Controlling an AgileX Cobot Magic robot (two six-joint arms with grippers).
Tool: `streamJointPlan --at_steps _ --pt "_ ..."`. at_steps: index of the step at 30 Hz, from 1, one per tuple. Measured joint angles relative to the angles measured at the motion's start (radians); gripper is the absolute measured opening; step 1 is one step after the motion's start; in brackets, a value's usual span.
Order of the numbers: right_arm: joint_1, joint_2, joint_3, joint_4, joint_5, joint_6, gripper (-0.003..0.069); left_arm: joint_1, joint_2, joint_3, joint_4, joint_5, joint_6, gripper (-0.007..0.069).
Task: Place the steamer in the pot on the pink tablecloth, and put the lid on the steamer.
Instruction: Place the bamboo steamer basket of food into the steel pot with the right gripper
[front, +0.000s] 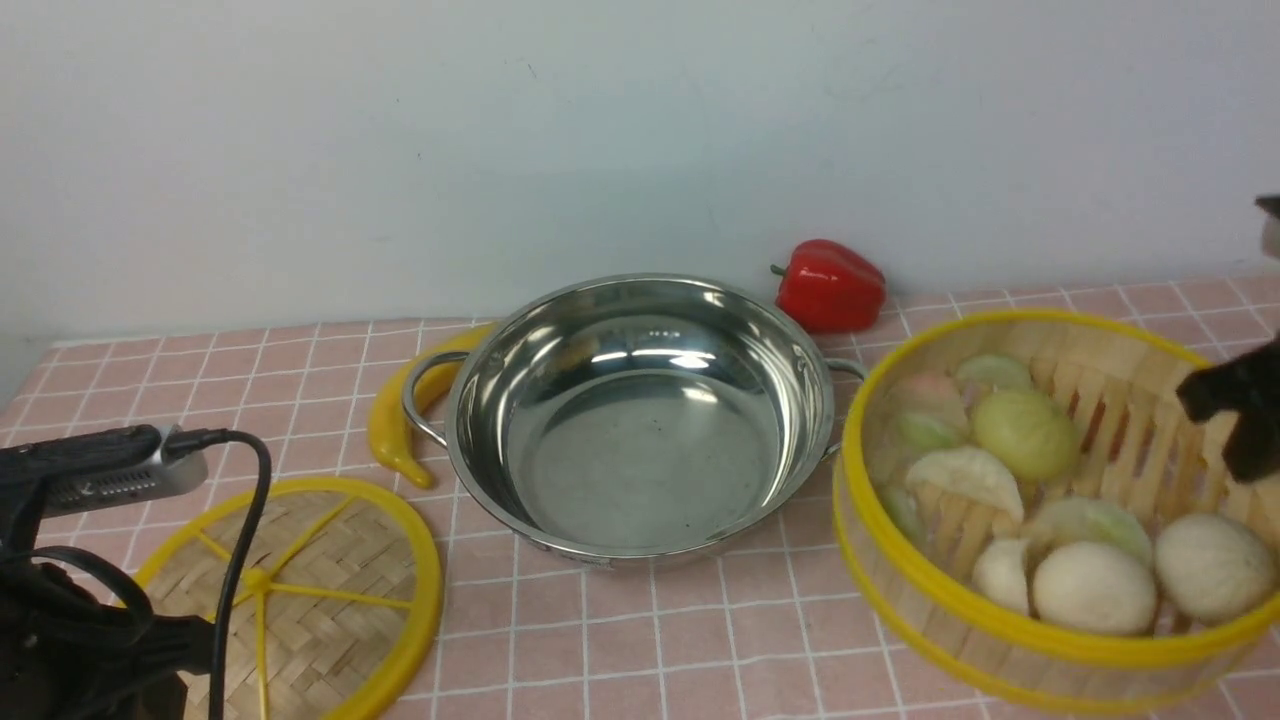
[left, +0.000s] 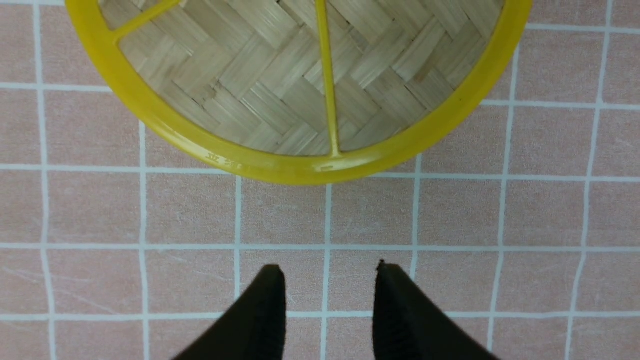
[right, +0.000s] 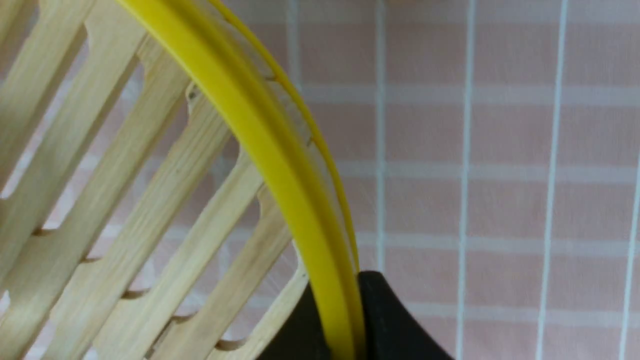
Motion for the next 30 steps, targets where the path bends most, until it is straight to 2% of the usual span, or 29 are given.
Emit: streamJointPlan --at_steps 4,5,7,9,11,16,30 --pt "0.109 0.092 -0.252 0.018 0.039 0.036 0.0054 0.000 0.000 0.000 0.000 -0.001 0.002 0.0243" --pt "0.116 0.100 -0.252 0.018 0.040 0.038 0.0054 0.000 0.000 0.000 0.000 -0.001 0.002 0.0243" --pt "0.199 0.212 -0.424 0.021 0.051 0.070 0.0054 0.000 0.000 0.000 0.000 -0.003 0.003 0.0243" --pt "0.237 0.279 -0.497 0.023 0.051 0.081 0.0054 0.000 0.000 0.000 0.000 -0.005 0.003 0.0243" --pt "0.299 0.424 -0.695 0.030 0.050 0.119 0.0054 0.000 0.000 0.000 0.000 -0.006 0.003 0.0243" --pt "0.373 0.665 -0.919 0.031 0.050 0.155 0.0054 0.000 0.000 0.000 0.000 -0.024 0.004 0.0243" --pt "0.392 0.876 -0.985 -0.053 0.063 0.176 0.0054 0.000 0.002 0.000 0.000 -0.027 0.003 0.0243"
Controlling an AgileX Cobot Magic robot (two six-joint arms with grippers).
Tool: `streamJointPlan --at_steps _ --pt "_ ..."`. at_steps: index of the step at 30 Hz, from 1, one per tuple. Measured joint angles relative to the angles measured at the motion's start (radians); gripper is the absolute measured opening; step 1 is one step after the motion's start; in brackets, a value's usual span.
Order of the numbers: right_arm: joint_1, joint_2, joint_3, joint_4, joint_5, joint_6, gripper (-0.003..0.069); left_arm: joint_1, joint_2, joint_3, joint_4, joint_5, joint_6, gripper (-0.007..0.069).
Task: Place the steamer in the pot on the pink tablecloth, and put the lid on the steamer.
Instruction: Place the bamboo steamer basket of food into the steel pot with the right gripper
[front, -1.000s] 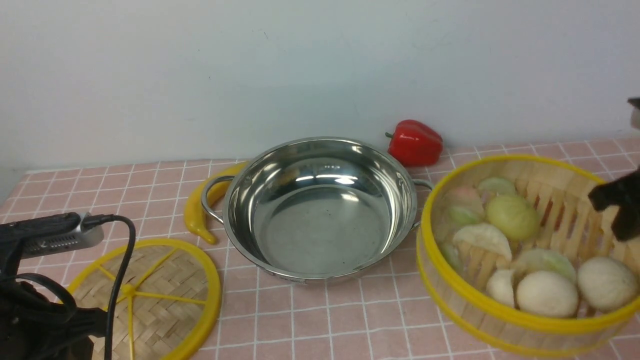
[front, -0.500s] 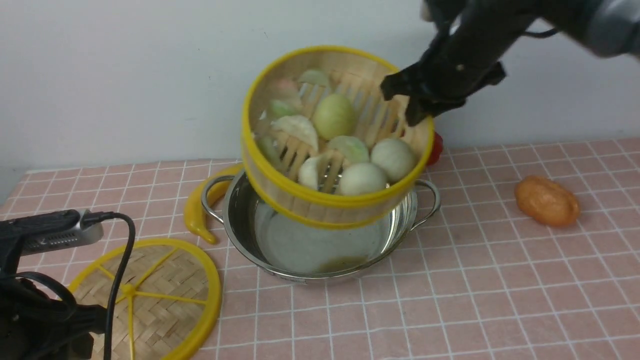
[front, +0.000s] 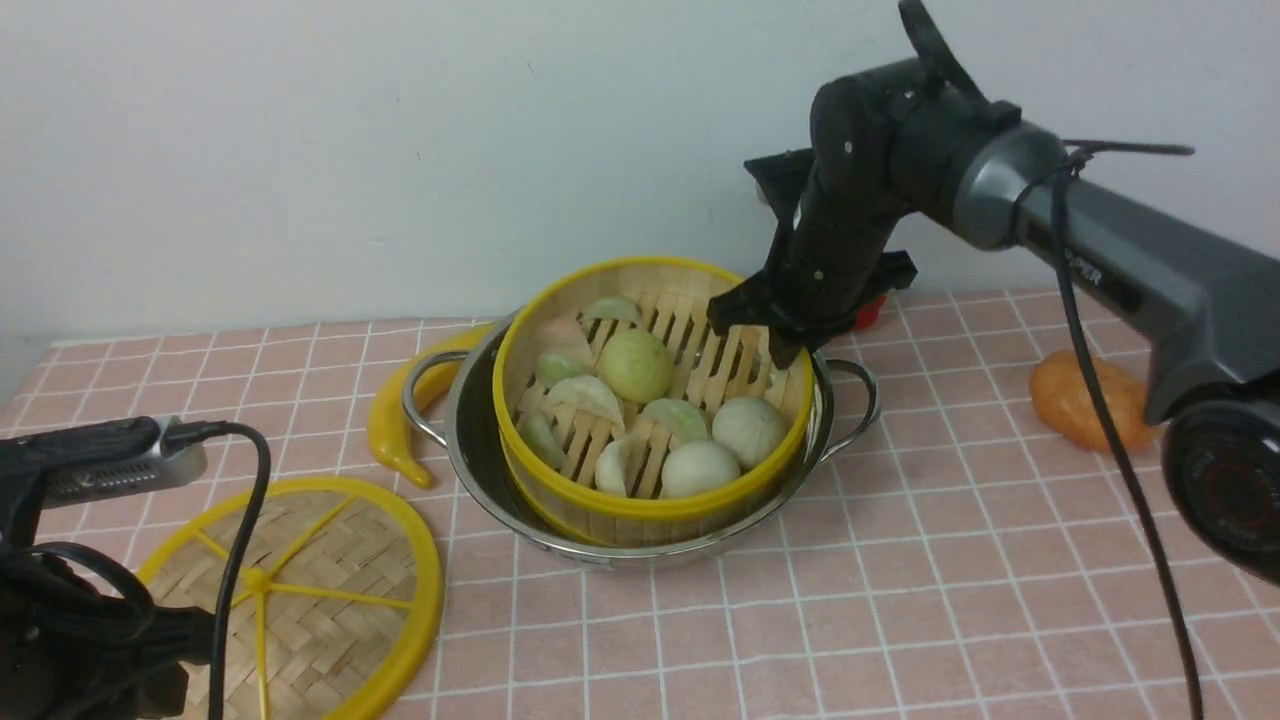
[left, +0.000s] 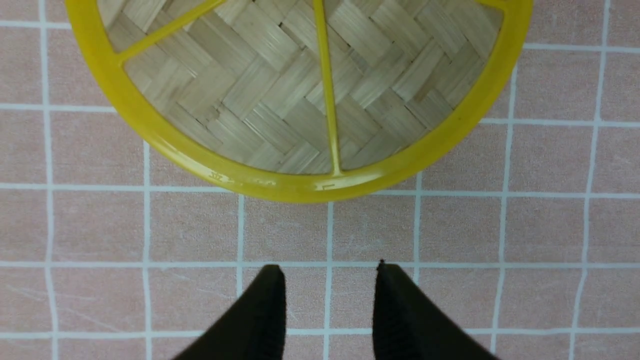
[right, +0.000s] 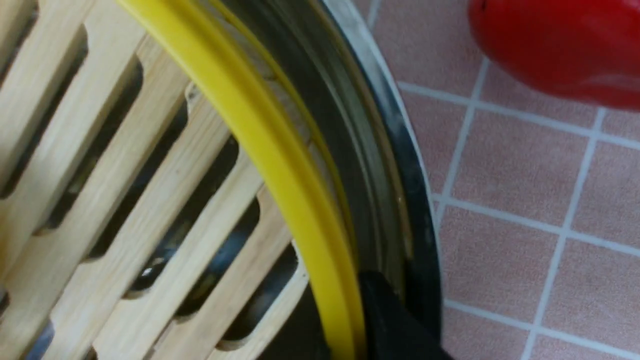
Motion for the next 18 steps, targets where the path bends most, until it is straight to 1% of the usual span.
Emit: streamJointPlan --at_steps 6,13,16,18 --pt "0.000 0.036 -0.009 0.025 -0.017 0.011 0.0054 0.000 0.000 0.000 0.000 0.000 0.000 0.0243" --pt "0.000 0.039 -0.010 0.028 -0.020 0.012 0.0056 0.000 0.000 0.000 0.000 -0.003 0.000 0.0243" --pt "0.000 0.039 -0.010 0.030 -0.020 0.012 0.0077 0.000 0.000 0.000 0.000 -0.023 0.001 0.0243" --pt "0.000 0.039 -0.010 0.034 -0.020 0.013 0.0124 0.000 0.000 0.000 0.000 -0.053 0.002 0.0243"
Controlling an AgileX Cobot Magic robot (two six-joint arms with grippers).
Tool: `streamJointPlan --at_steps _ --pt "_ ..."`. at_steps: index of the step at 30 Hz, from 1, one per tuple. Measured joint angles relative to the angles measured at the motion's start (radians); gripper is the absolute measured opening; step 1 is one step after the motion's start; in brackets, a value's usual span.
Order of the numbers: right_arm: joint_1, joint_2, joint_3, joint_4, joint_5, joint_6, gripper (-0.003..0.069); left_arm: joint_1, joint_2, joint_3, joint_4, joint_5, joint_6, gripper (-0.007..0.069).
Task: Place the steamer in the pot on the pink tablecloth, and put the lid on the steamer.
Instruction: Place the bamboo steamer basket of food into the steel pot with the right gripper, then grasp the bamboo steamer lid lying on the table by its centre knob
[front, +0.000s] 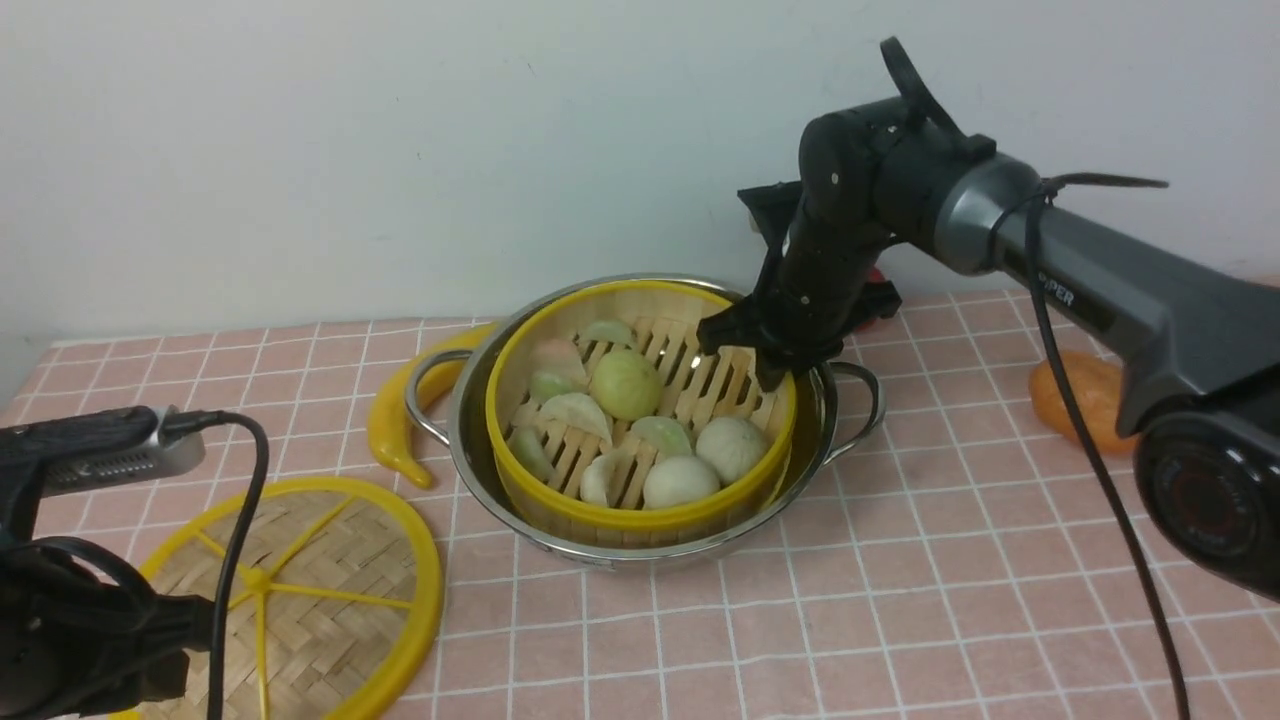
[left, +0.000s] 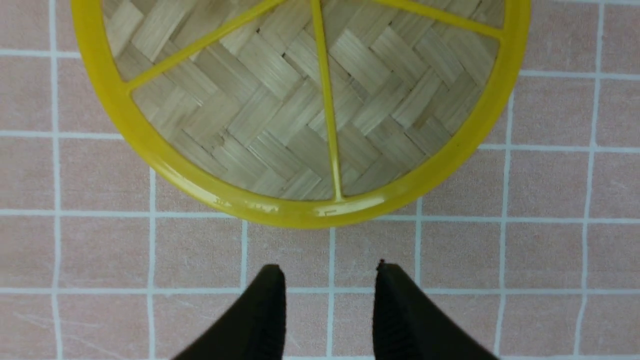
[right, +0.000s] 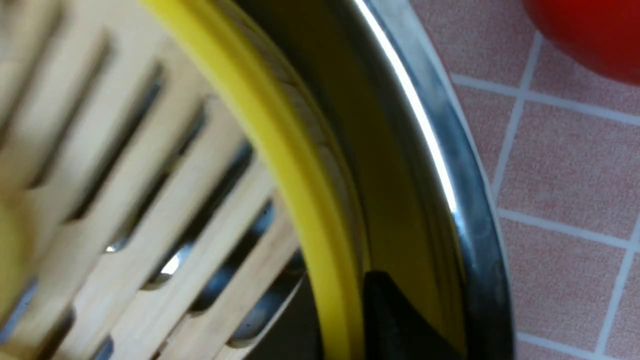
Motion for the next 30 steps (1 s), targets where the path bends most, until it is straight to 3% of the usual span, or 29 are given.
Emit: streamJointPlan --at_steps 3,8,14,20,30 --pt "0.000 0.000 0.000 0.000 0.000 0.000 0.0188 0.000 0.000 0.000 -0.001 -0.023 0.000 0.0243" --pt "0.001 -0.009 -0.037 -0.003 0.002 -0.022 0.0386 0.000 0.026 -0.004 -0.029 -0.084 0.000 0.0243" --pt "0.000 -0.113 -0.050 -0.016 0.003 -0.048 0.0508 0.000 0.118 -0.069 -0.031 -0.110 0.000 0.0243" --pt "0.000 -0.335 -0.012 -0.016 -0.001 -0.068 0.0530 0.000 0.273 -0.168 -0.031 -0.133 0.000 0.0243" --pt "0.000 -0.892 0.284 -0.013 -0.003 -0.117 0.0532 0.000 0.504 -0.266 -0.028 -0.141 0.001 0.0243"
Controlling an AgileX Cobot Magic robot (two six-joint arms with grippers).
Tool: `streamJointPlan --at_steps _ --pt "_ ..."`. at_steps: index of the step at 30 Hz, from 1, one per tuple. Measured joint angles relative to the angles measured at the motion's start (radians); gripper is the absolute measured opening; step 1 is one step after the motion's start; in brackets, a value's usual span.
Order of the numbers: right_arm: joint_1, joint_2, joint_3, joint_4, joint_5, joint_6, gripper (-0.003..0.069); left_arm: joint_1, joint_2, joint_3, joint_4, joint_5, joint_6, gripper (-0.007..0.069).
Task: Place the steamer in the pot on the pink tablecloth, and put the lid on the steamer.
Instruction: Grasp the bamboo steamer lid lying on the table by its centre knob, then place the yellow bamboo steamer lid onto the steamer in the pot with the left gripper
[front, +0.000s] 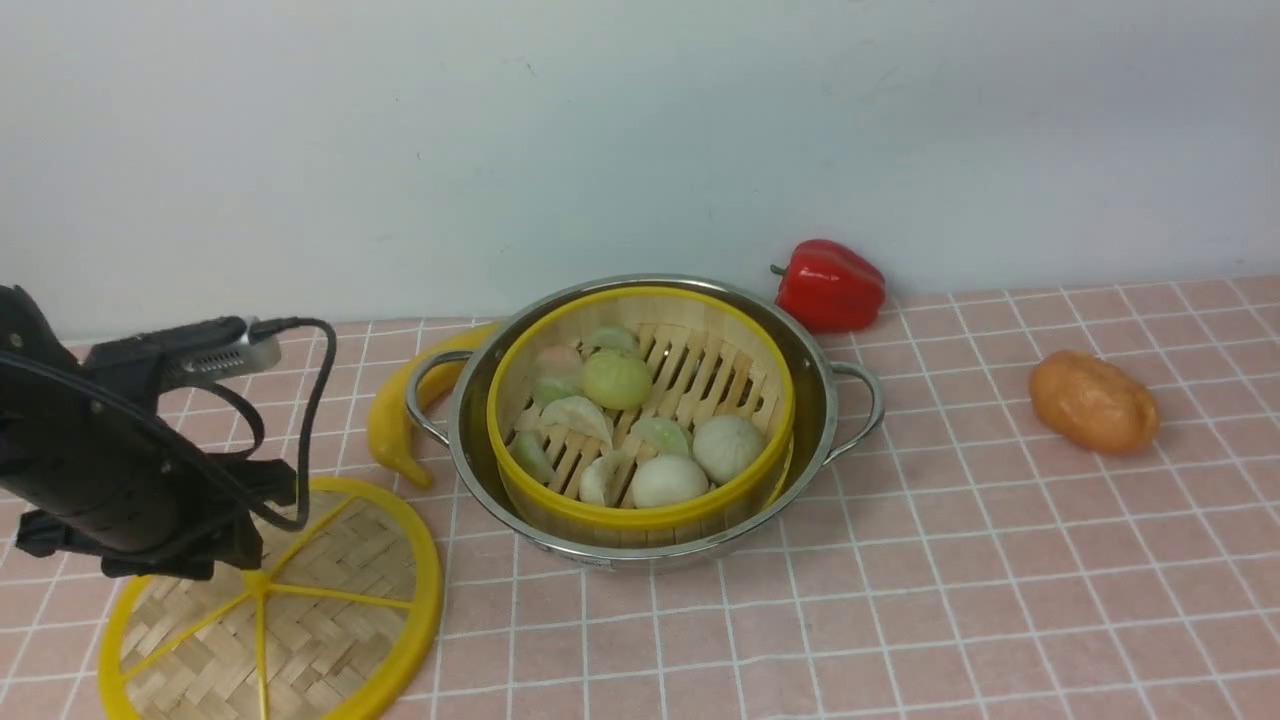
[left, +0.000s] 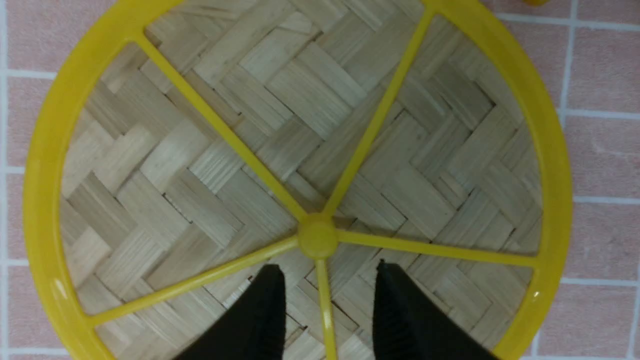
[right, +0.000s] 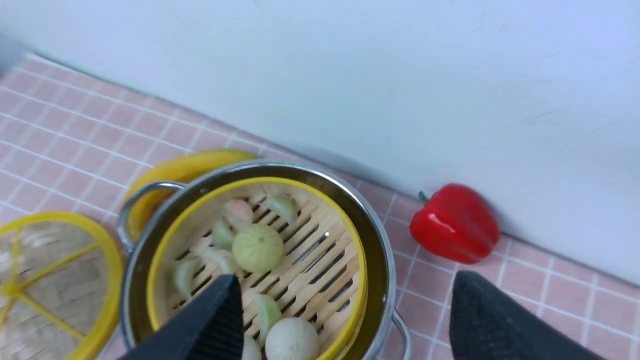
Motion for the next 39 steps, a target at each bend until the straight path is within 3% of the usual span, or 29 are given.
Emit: streamJointPlan --at_steps 14,19,22,26,34,39 --pt "0.000 -0.612 0.288 -0.024 0.003 -0.003 0.0532 0.000 0.109 -0.001 0.002 -0.067 0.037 0.0241" --pt "0.000 -0.753 0.366 -0.109 0.003 0.056 0.0532 0.000 0.116 -0.001 0.001 -0.067 0.037 0.0196" --pt "0.000 -0.826 0.430 -0.180 0.003 0.092 0.0533 -0.001 0.116 -0.001 -0.005 -0.065 0.037 0.0123" --pt "0.000 -0.906 0.522 -0.277 0.003 0.111 0.0533 -0.001 0.116 -0.009 -0.003 -0.042 0.034 0.0120" --pt "0.000 -1.034 0.651 -0.433 0.007 0.119 0.0533 -0.001 0.051 -0.152 0.176 0.214 -0.014 0.0120" --pt "0.000 -1.111 0.684 -0.475 0.007 0.158 0.0533 -0.088 -0.011 -0.368 0.226 0.402 -0.027 0.0120"
